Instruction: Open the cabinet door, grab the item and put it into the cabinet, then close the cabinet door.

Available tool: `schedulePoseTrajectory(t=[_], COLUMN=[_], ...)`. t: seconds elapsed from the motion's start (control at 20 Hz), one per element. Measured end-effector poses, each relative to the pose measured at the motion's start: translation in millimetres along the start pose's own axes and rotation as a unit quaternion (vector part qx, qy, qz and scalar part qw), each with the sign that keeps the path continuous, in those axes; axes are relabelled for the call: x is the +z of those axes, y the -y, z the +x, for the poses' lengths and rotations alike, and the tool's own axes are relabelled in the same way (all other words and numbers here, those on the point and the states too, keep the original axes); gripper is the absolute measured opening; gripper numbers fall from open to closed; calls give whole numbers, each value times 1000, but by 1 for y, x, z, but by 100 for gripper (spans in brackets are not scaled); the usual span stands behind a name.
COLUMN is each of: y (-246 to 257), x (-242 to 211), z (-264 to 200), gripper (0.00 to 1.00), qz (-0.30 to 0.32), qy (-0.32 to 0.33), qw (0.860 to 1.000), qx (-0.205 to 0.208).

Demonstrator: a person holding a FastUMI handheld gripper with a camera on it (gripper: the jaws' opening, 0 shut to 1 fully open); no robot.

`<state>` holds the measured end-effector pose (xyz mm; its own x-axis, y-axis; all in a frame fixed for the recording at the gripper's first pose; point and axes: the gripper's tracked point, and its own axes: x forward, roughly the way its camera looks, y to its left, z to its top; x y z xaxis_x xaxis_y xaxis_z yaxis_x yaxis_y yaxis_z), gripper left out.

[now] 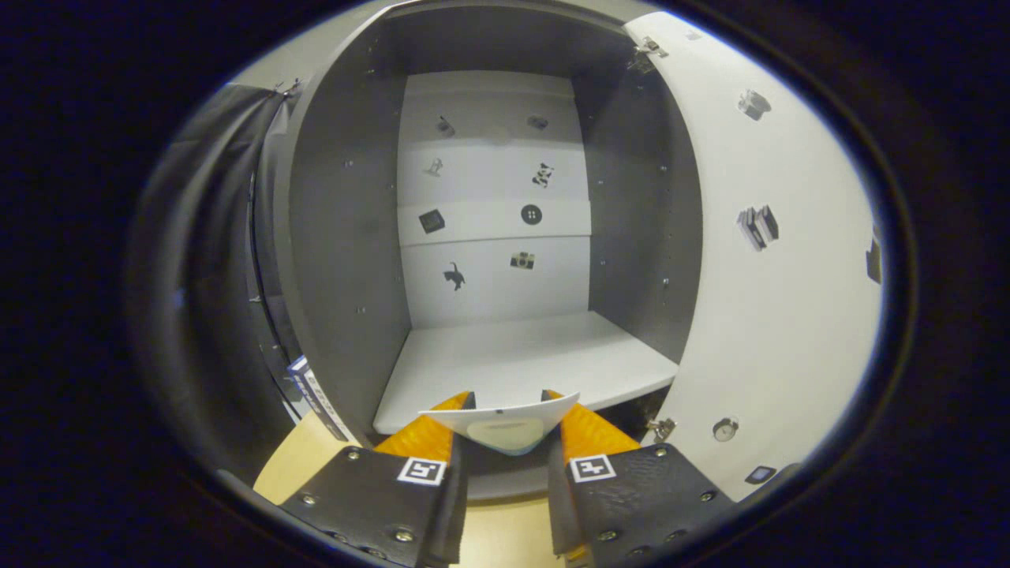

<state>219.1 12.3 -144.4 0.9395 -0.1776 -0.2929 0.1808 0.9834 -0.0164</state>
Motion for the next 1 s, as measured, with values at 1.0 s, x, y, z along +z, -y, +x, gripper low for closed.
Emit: schedulePoseTrajectory(t=[1.0], y=[29], x=[20], z=[109], gripper=[42], qz=[59], qy=[-104], qw=[992], qx=[-49])
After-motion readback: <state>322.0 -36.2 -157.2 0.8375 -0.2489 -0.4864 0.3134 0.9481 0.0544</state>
